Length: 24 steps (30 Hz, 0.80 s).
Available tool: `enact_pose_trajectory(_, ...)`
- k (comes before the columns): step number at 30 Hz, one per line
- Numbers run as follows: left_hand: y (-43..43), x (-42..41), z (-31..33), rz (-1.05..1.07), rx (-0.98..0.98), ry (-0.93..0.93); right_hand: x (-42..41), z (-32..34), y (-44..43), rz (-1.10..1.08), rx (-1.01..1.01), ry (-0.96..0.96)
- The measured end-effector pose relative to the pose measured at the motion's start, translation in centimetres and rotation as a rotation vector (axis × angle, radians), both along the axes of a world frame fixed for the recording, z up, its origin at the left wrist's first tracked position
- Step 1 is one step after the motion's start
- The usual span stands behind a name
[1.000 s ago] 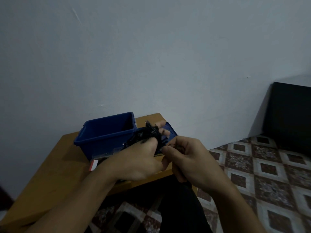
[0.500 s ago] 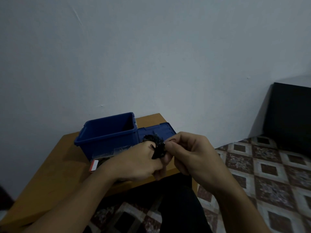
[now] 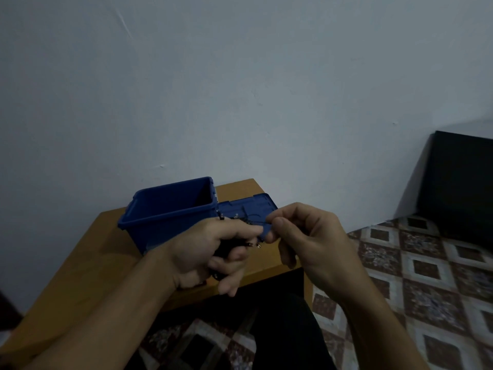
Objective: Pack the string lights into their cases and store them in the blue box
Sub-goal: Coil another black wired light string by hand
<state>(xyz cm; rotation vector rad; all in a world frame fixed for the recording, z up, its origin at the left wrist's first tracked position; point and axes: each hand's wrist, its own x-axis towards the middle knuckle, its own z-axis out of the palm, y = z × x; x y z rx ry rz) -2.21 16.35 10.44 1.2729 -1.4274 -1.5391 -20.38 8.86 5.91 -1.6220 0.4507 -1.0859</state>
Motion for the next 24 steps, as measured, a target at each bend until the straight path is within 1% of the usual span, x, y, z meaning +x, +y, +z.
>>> enact_pose_trajectory(3, -0.1, 0.5, -0.2, -0.004, 0.022, 0.140, 0.6, -0.3, 0.2, -0.020, -0.036, 0.055)
enact_pose_trajectory(7, -0.1, 1.2, -0.8, -0.027, 0.011, 0.334, 1.6, -1.0, 0.4, -0.126, -0.168, 0.167)
enact_pose_trajectory(9, -0.1, 1.5, -0.9, -0.034, 0.009, 0.403, 2.1, -1.4, 0.6, -0.152, -0.204, 0.188)
enact_pose_trajectory(13, -0.1, 1.9, -1.2, -0.031, 0.003, 0.487, 3.4, -2.0, 0.9, -0.194, -0.264, 0.124)
enact_pose_trajectory(15, -0.1, 2.1, -1.3, -0.032, -0.004, 0.516, 3.9, -2.0, 0.9, -0.202, -0.249, 0.097)
enact_pose_trajectory(20, 0.1, 3.0, -1.4, -0.046, -0.018, 0.594, 5.2, -0.9, 1.0, -0.125, -0.180, 0.026)
enact_pose_trajectory(24, 0.5, 4.1, -1.2, -0.021, -0.033, 0.612, 6.3, 0.3, 1.0, -0.105, -0.211, 0.070)
